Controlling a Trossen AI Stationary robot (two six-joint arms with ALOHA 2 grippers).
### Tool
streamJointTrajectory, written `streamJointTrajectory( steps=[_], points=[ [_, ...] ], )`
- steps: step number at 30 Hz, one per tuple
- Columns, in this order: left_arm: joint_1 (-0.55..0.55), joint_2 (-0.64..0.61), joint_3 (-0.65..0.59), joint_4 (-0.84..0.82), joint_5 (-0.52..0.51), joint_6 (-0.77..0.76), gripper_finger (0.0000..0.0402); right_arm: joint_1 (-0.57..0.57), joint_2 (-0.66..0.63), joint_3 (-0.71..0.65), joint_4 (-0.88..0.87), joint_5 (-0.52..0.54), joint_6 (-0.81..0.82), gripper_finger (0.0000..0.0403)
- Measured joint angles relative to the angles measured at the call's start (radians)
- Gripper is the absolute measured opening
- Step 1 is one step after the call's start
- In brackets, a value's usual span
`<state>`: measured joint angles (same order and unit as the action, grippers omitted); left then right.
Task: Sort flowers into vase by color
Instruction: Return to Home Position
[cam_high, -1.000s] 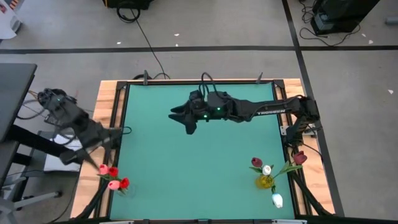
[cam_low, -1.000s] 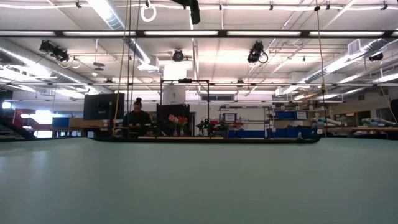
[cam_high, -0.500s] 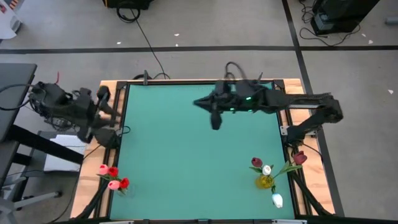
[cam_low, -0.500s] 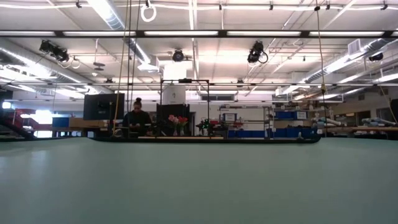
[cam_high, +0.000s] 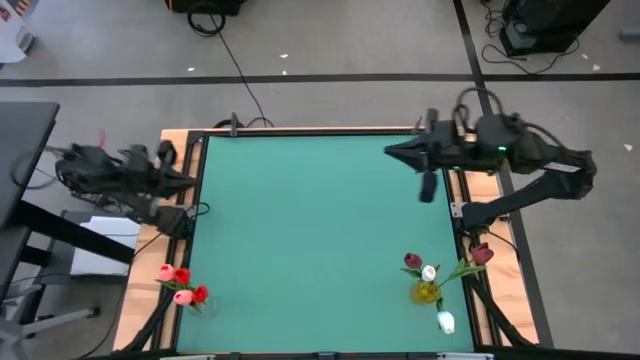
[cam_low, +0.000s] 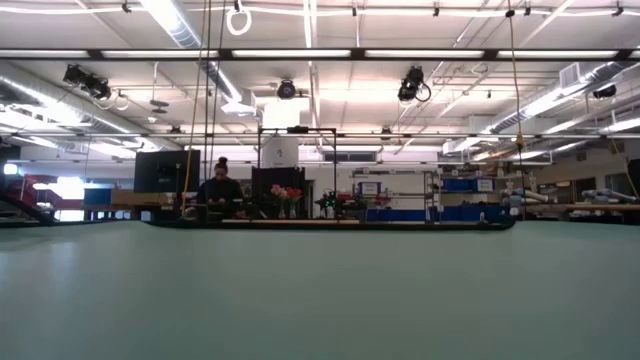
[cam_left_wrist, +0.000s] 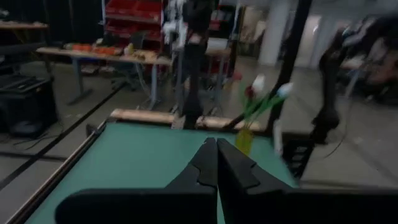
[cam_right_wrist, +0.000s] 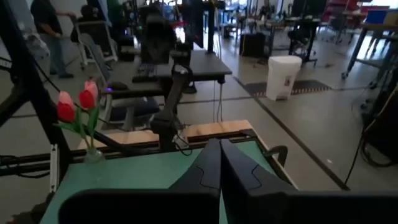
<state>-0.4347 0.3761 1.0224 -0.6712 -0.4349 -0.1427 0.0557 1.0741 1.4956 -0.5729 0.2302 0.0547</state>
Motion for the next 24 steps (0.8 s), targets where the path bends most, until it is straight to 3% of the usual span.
streamJointTrajectory(
  steps=[7, 12, 16, 19, 24],
  points=[
    [0.0, -0.006, -0.18, 0.186, -0.052, 0.0, 0.0002, 0.023, -0.23, -0.255, 0.124, 0.046, -0.011, 0.0003],
    [0.008, -0.003, -0.26, 0.23, -0.01, 0.03, 0.0001, 0.003, -0.396, -0.494, 0.298, 0.058, -0.115, 0.0005],
    [0.082, -0.004, -0.346, 0.344, 0.007, 0.039, 0.0001, -0.031, -0.486, -0.616, 0.308, 0.035, -0.076, 0.001],
    [0.153, -0.003, -0.411, 0.419, 0.097, 0.039, 0.0001, -0.041, -0.54, -0.694, 0.342, -0.023, -0.042, 0.0006],
    [0.247, -0.019, -0.422, 0.375, 0.142, 0.038, 0.0, -0.044, -0.59, -0.847, 0.494, -0.079, -0.023, 0.0004]
  ],
)
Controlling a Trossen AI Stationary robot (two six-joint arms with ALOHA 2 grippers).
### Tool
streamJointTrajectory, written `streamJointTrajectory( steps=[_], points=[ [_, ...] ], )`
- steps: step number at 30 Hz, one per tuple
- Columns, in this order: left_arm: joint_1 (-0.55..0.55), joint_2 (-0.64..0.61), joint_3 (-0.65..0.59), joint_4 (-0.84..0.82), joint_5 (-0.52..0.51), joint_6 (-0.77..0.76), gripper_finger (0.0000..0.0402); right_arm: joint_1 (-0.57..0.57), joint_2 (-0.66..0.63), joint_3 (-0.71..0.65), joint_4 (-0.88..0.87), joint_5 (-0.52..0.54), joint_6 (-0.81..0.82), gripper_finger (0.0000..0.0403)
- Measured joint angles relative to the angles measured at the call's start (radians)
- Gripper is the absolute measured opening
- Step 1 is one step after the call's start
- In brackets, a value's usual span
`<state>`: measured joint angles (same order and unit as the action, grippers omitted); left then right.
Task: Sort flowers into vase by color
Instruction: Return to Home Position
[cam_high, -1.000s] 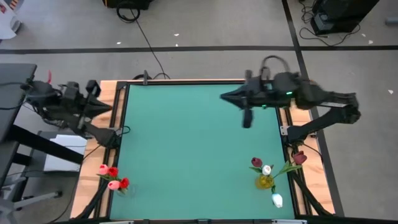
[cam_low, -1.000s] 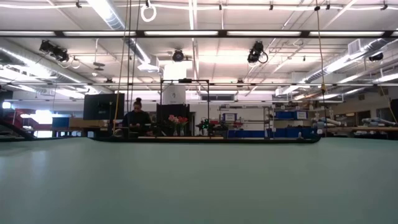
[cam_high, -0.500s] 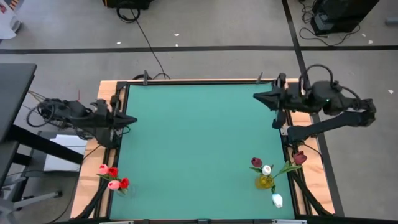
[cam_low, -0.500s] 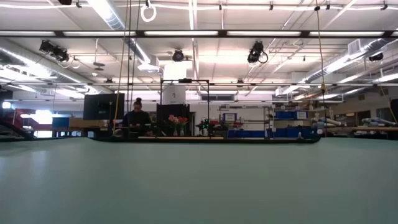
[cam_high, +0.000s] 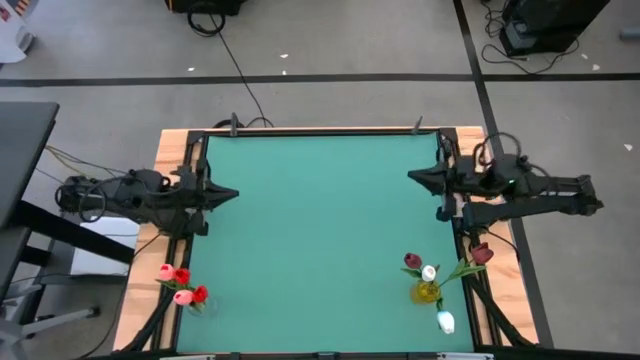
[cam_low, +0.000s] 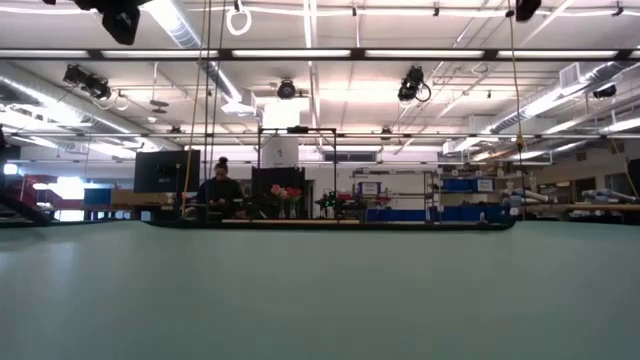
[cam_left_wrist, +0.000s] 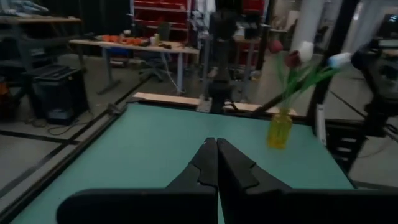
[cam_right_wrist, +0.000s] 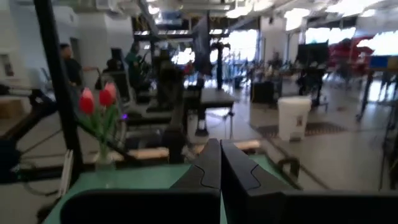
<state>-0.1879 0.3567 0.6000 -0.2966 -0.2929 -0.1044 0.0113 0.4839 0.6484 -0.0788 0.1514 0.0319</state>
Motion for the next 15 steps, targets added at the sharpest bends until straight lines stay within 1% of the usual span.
streamJointTrajectory(
  steps=[2, 5, 8, 12, 15],
  points=[
    [0.025, -0.02, 0.001, -0.017, 0.003, 0.003, 0.0, -0.005, -0.013, -0.048, 0.0, -0.003, 0.025, 0.0003],
    [0.053, -0.048, -0.002, -0.049, 0.036, 0.004, 0.0, -0.016, -0.037, -0.107, 0.002, -0.033, 0.05, 0.0002],
    [0.071, -0.066, -0.027, -0.089, 0.05, 0.011, 0.0, -0.02, -0.067, -0.152, 0.024, -0.041, 0.062, 0.0002],
    [0.091, -0.085, -0.077, -0.058, 0.052, 0.02, 0.0, -0.02, -0.117, -0.228, 0.096, -0.041, 0.054, 0.0002],
    [0.102, -0.096, -0.131, -0.046, 0.052, 0.0, 0.0, -0.02, -0.159, -0.319, 0.17, -0.045, 0.07, 0.0002]
  ],
)
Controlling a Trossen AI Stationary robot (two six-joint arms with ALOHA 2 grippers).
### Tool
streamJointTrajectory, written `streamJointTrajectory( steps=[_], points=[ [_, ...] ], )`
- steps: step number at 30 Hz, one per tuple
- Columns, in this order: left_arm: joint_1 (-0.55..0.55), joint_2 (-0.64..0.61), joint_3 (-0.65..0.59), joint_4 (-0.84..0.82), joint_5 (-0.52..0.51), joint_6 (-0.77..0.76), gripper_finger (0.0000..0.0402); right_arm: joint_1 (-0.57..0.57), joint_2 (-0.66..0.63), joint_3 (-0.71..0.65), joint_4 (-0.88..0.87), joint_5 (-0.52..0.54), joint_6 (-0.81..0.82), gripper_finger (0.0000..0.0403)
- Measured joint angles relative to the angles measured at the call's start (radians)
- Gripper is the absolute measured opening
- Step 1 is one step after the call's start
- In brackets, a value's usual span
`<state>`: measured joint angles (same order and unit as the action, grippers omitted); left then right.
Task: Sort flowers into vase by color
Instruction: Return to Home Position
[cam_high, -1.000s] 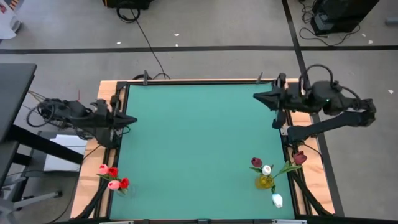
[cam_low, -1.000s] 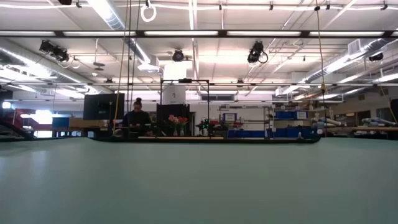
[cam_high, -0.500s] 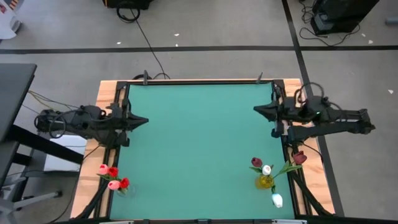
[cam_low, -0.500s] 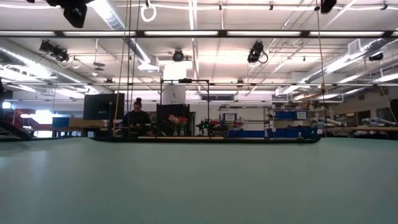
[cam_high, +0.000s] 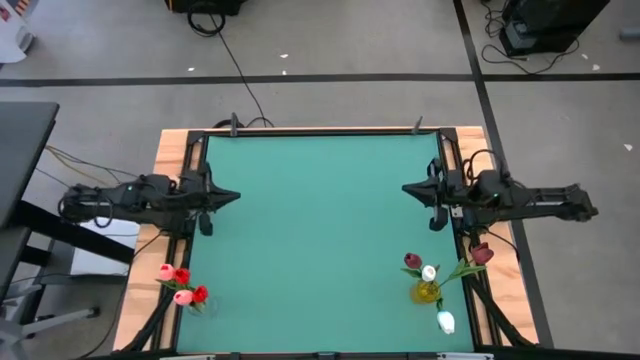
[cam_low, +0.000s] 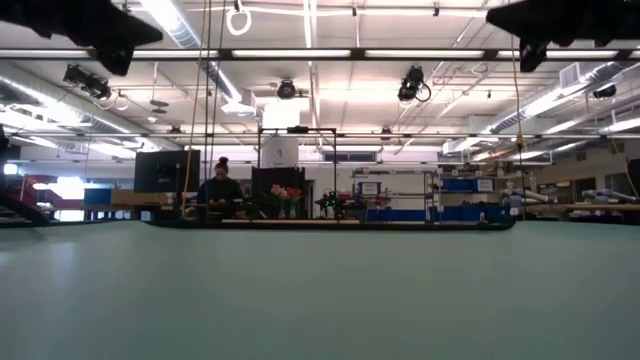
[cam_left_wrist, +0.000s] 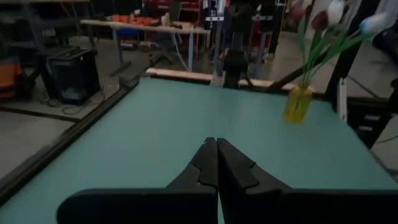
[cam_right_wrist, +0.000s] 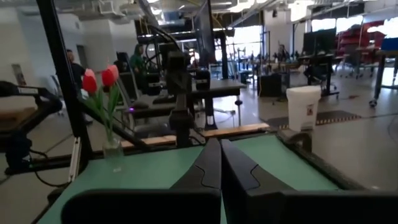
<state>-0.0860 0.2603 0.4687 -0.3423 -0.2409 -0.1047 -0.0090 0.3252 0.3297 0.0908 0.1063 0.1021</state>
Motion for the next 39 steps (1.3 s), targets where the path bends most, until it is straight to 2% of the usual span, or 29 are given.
streamJointTrajectory(
  steps=[7, 18, 25, 33, 39],
  points=[
    [0.0, -0.064, -0.117, 0.11, 0.003, 0.019, 0.0, -0.001, -0.111, -0.112, 0.038, -0.006, 0.036, 0.0001],
    [0.0, -0.229, -0.2, 0.039, 0.004, -0.046, 0.0, -0.015, -0.32, -0.113, -0.179, -0.009, 0.01, 0.0005],
    [-0.001, -0.25, -0.324, 0.208, 0.057, -0.052, 0.0, -0.015, -0.322, -0.186, -0.086, -0.021, 0.04, 0.0005],
    [-0.001, -0.25, -0.364, 0.221, 0.092, -0.045, 0.0, -0.015, -0.321, -0.321, 0.075, -0.023, 0.099, 0.0005],
    [0.0, -0.238, -0.435, 0.305, 0.126, -0.052, 0.0, -0.015, -0.322, -0.323, 0.04, -0.084, 0.092, 0.0005]
  ],
)
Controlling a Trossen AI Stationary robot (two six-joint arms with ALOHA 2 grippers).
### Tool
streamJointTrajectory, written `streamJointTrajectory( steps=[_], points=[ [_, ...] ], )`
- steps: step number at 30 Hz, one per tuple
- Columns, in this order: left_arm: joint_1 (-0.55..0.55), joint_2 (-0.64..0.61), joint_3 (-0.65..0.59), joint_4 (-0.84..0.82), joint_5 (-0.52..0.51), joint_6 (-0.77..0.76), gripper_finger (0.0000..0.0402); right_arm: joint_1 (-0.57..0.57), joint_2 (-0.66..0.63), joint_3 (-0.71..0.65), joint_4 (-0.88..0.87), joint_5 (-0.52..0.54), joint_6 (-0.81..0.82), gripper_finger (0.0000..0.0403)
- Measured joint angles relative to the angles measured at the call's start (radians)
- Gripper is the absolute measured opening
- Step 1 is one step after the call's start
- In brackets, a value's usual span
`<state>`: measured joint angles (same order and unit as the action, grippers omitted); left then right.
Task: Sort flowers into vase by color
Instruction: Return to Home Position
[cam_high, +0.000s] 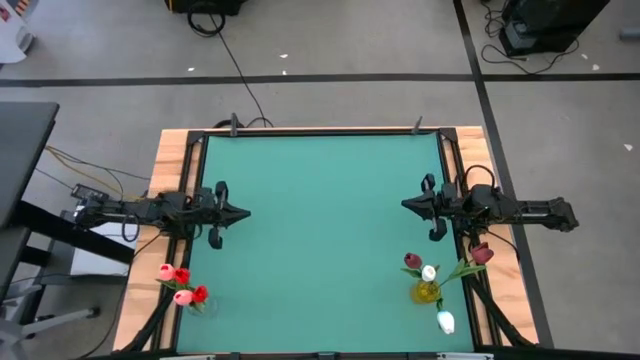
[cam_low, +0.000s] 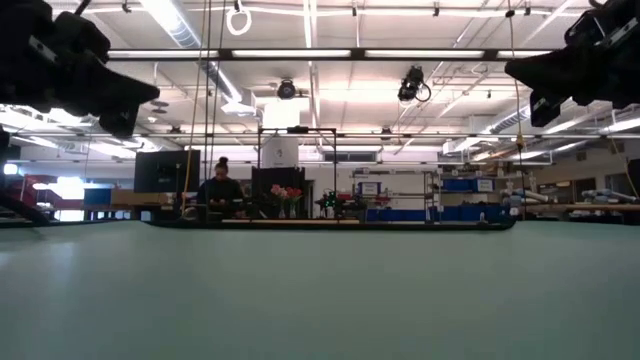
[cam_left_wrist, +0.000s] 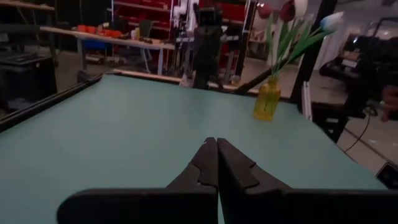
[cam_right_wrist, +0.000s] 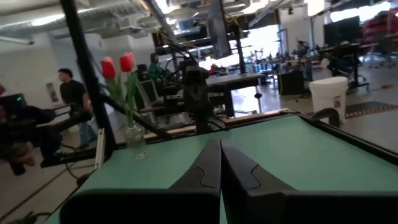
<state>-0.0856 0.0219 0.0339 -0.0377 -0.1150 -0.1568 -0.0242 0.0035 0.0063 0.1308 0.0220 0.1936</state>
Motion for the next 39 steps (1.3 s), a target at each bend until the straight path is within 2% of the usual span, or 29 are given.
streamJointTrajectory(
  steps=[3, 10, 16, 39],
  points=[
    [0.0, 0.004, -0.025, 0.064, 0.002, 0.005, 0.0, 0.0, 0.0, 0.0, -0.004, -0.007, -0.019, 0.0005],
    [0.0, 0.004, -0.025, 0.072, 0.001, -0.021, 0.0, 0.0, 0.001, 0.0, -0.001, 0.043, 0.043, 0.0019],
    [0.0, 0.004, -0.026, 0.071, 0.0, -0.057, 0.0015, 0.0, 0.001, 0.0, 0.004, 0.037, 0.05, 0.0038],
    [0.0, 0.004, -0.026, 0.071, 0.0, -0.057, 0.0025, 0.0, 0.001, 0.0, 0.004, 0.036, 0.05, 0.0036]
  ],
)
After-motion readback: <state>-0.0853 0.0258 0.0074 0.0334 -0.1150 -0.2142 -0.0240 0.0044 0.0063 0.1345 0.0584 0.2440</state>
